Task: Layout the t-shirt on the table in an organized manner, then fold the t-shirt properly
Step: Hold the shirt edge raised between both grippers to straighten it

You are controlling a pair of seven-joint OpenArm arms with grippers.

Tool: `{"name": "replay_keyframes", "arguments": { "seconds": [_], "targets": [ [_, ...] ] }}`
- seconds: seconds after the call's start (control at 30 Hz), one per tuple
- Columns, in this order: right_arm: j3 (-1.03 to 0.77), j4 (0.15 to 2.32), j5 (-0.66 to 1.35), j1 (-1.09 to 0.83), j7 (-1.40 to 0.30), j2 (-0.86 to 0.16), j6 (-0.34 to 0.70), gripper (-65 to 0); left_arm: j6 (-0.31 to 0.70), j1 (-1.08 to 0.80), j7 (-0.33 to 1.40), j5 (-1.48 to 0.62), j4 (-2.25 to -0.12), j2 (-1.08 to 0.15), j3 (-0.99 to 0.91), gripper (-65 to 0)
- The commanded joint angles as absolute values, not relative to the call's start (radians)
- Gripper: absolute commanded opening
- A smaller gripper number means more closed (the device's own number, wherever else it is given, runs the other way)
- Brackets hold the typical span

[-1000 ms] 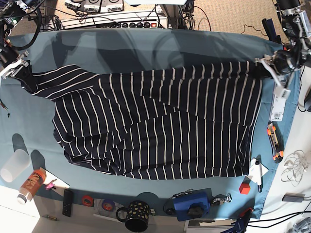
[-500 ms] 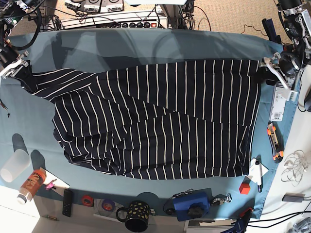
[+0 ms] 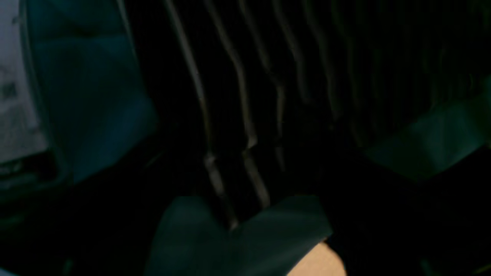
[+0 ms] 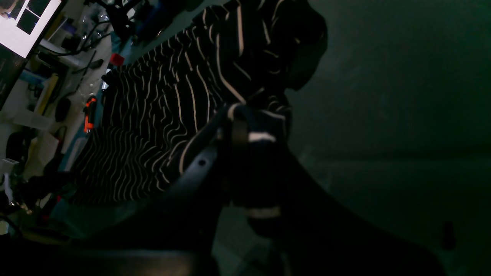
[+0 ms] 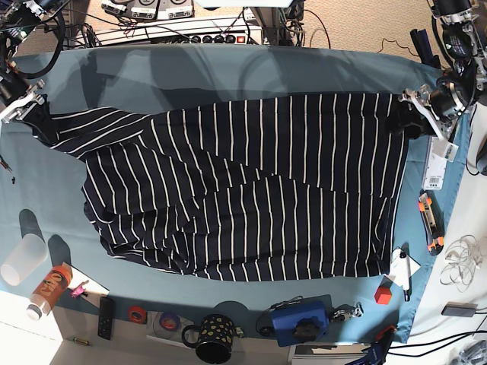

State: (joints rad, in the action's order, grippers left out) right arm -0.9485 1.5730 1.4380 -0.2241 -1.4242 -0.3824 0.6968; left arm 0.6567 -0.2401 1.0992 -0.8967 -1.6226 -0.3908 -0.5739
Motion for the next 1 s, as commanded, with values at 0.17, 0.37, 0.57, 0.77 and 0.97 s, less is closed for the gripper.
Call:
{"name": "replay_keyframes", "arguments": {
  "seconds": [0.17,0.37,0.57,0.77,0.97],
  "targets": [
    [-0.955,1.591,1.462,-0.218,-1.396,-0.410,0.698,-65.0,0.664,-0.236,1.083,-0.907,-1.637,-0.410,-0.578,-31.3],
    [-0.955,1.591,1.462,-0.218,-1.396,-0.410,0.698,-65.0,0.664,-0.236,1.100,-0.926,-1.637,-0.388,-0.568,-31.5],
    [-0.955,1.591,1.463,-0.218,-1.396,-0.410,0.698,-65.0,0.620,-0.235,1.124,-0.845,-1.637,-0.358,-0.479,-40.0],
    [-0.955,1.591,1.462,-0.218,-1.396,-0.410,0.698,-65.0,0.546,-0.236,1.104,-0.849,-1.639,-0.357,-0.522,-55.9],
    [-0.955,1.591,1.463,-0.218,-1.396,-0.410,0.698,-65.0,0.579,-0.236,1.221,-1.023,-1.641,-0.357,-0.677,-65.0]
  ]
}}
